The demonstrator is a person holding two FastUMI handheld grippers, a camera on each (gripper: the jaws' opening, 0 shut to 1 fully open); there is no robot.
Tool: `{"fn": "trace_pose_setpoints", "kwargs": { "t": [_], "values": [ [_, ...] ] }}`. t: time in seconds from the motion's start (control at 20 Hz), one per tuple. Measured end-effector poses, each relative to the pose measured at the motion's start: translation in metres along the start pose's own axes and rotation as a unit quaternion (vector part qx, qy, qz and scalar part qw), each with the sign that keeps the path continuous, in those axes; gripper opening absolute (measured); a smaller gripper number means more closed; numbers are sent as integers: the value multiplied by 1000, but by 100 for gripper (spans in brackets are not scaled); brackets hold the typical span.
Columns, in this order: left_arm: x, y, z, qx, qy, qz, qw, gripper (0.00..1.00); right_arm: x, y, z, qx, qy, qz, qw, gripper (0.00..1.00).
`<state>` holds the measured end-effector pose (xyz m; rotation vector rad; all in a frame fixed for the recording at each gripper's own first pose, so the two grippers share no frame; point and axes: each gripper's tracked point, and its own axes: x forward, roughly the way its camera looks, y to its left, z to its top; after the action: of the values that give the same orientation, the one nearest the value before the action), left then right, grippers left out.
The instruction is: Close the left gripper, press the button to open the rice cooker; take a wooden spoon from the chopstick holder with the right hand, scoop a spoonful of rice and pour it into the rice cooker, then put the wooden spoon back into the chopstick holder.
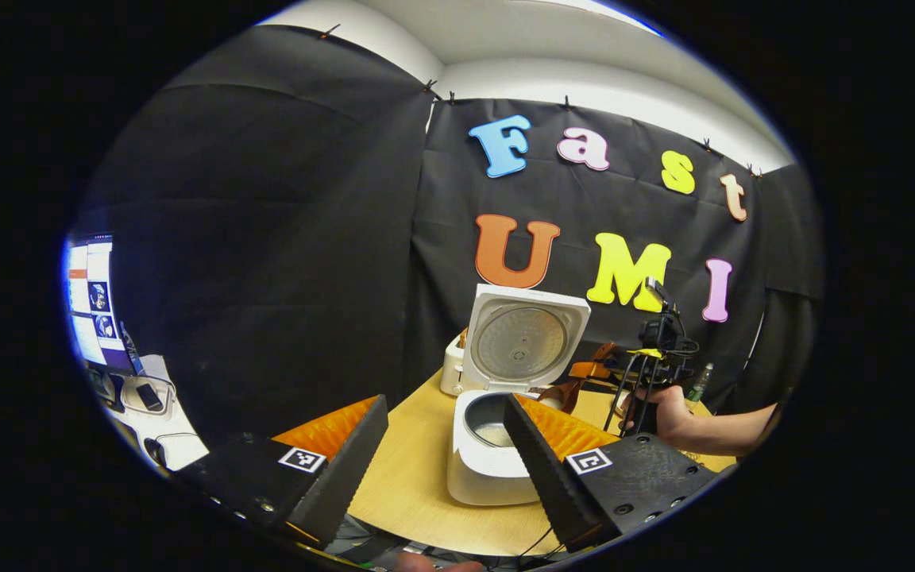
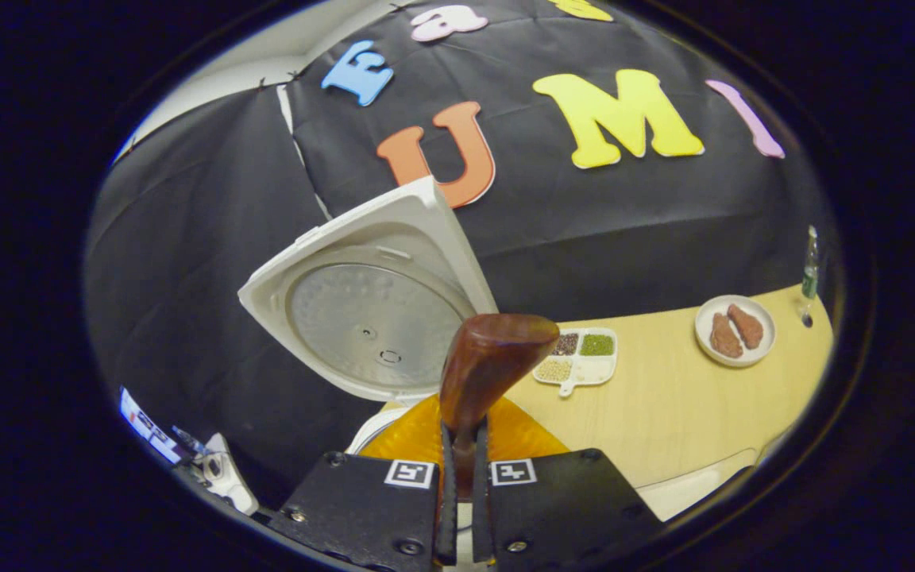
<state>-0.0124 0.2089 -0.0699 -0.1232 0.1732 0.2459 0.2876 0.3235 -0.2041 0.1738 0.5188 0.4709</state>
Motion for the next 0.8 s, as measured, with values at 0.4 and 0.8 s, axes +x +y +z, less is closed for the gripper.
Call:
{"fn": "trace_pose_setpoints", "kwargs": {
  "t": [0.4, 0.8],
  "values": [
    [-3, -1, -4, -4, 3, 3, 1000, 94, -13, 41, 16, -233, -50, 15, 971, 12],
    [-17, 5, -10, -1, 0, -2, 1000, 95, -43, 89, 21, -401, -107, 35, 909, 13]
  ]
}}
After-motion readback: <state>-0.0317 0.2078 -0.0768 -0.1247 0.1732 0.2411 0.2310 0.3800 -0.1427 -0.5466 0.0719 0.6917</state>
